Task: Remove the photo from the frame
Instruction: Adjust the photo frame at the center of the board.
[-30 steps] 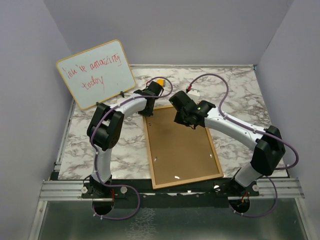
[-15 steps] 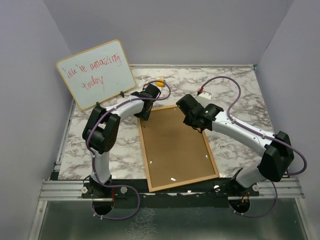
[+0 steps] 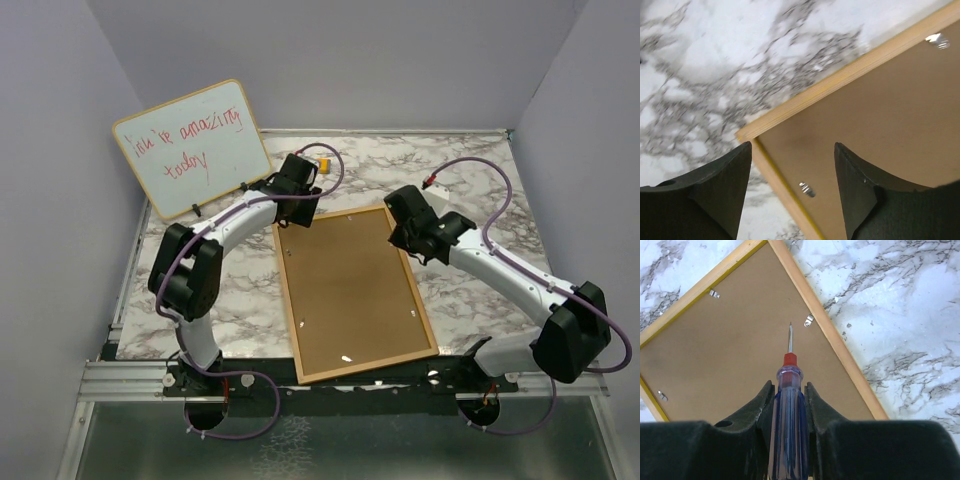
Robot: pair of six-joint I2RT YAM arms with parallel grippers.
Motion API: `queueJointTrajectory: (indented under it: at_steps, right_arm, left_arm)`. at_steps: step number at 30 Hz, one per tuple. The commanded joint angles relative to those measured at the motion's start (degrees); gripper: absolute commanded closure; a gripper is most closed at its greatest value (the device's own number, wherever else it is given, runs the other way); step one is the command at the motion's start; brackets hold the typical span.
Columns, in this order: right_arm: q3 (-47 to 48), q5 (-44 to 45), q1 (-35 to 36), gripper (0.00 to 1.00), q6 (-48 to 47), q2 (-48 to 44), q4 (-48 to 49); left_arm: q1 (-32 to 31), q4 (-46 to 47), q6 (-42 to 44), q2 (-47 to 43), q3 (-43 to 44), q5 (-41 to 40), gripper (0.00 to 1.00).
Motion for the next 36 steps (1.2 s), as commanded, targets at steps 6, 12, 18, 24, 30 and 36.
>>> queueJointTrajectory:
  at_steps: [6,12,18,24,30,36]
  right_arm:
    - [-3.2,-6.0,-4.7,1.0,-4.9,-2.8,5.4]
    - [-4.5,-8.0,-6.9,0.99,-5.9,-3.8,6.9]
    - [-4.6,-9.6,-7.1,1.0,-6.3,-3.2,7.7]
    - [-4.7,-10.4,-7.1,1.0,-6.6,-2.8,7.9]
    - [-4.6,-10.8,-7.1,1.0,-7.1,-2.7,7.8]
    - [-4.2,-11.4,-7.1,1.0,-8.0,-2.3,7.5]
  left_arm:
    - [0.1,4.3,4.9,10.6,11.1,21.2,0.32]
    - [0.1,3.9,7.9,13.9,11.3,22.5,0.31]
    - [0.1,3.8,8.1,15.4,11.8,21.8,0.3]
    - [0.1,3.6,8.2,17.2,14.2,20.9,0.3]
    - [0.1,1.1,8.5,20.4,17.0,20.4,0.31]
    - [0.2,0.6,6.9,20.5,15.6,17.5,0.43]
